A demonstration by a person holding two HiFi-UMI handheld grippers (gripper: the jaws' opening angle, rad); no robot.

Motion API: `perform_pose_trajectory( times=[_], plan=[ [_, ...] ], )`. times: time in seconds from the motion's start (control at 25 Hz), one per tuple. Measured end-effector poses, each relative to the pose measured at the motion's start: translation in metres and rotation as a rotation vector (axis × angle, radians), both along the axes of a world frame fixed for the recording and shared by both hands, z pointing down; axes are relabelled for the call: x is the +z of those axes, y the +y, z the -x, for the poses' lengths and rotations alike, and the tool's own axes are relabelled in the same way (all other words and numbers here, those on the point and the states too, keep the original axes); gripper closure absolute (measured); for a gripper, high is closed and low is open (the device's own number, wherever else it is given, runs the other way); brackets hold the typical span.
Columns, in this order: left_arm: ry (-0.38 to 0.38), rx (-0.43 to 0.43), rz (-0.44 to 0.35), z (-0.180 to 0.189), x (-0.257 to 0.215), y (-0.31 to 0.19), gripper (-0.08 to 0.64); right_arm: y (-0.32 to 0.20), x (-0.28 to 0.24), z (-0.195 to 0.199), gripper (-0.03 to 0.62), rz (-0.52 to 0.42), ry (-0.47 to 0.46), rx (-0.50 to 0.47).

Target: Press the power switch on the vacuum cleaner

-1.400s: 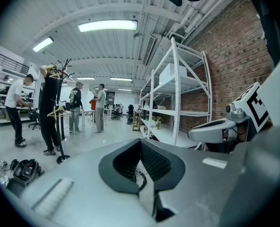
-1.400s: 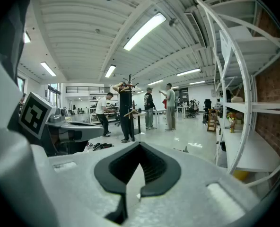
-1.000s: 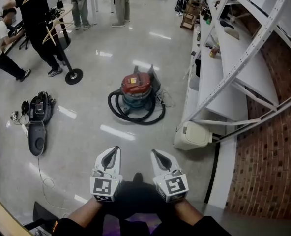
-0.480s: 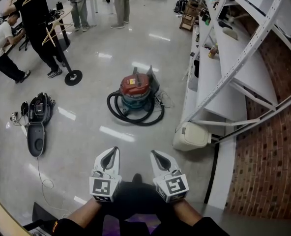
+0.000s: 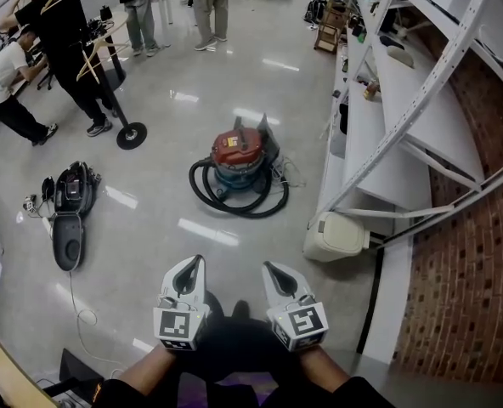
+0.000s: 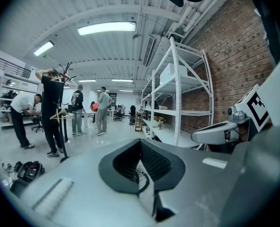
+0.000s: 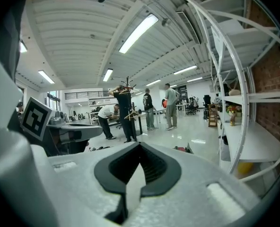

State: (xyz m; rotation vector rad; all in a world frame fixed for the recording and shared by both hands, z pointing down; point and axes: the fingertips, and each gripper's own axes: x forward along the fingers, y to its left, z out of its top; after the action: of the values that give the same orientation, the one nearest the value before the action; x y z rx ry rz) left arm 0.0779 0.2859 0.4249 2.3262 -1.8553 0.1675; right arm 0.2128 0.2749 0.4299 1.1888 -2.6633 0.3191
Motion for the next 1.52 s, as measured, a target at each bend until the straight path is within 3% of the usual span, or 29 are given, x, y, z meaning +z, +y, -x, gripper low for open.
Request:
perform_pose_trajectory(
  times=[0.32,0.76,1.2,1.52],
  plan=[
    [0.009,-0.014,0.031,0.015,0.011,-0.013,0.543,-0.017,0.007,0.008,0.6,0.008,0.019,0.007],
    [0.032,0.055,0.051,0.014,0.017,-0.091,0.543,-0.078,0.026,0.009,0.6,0.065,0.058,0.066],
    [0.037,0.043,0.108,0.077,0.039,-0.205,0.543,-0.186,0.04,0.067,0.6,0.125,0.097,0.054],
    [0.032,0.061,0.078,0.129,0.027,-0.294,0.543,-0.267,0.033,0.114,0.6,0.114,0.099,0.08]
  ],
)
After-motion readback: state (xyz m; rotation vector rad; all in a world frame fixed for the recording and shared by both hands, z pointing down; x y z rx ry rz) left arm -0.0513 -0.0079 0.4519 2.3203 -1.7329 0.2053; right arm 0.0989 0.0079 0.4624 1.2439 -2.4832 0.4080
